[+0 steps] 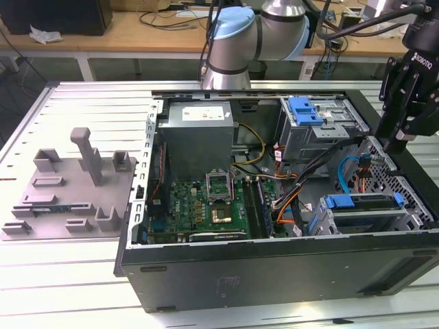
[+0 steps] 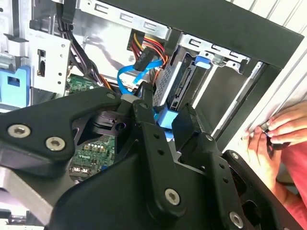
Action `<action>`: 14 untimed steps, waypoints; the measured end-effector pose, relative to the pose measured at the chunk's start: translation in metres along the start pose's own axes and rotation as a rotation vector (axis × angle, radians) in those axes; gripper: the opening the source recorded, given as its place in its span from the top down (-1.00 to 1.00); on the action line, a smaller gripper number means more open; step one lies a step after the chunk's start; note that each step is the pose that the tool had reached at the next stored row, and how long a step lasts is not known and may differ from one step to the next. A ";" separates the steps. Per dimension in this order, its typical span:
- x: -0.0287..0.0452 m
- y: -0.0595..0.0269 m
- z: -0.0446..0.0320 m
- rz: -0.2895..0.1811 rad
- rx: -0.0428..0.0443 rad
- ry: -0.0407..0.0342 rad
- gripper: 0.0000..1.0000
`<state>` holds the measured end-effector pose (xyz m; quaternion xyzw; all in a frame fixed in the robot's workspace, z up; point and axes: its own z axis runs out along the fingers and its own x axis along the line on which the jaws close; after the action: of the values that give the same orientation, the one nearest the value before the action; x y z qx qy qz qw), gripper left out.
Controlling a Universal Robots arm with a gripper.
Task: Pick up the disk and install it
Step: 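Insert the first disk wire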
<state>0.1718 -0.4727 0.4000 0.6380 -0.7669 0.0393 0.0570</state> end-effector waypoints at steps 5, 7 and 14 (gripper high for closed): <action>-0.0080 -0.0025 0.0017 0.006 -0.0039 0.0425 0.11; -0.0108 -0.0038 0.0029 0.009 -0.0061 0.0637 0.11; -0.0190 -0.0089 0.0042 0.018 -0.0136 0.0975 0.11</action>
<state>0.1837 -0.4563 0.3931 0.6279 -0.7693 0.0657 0.0982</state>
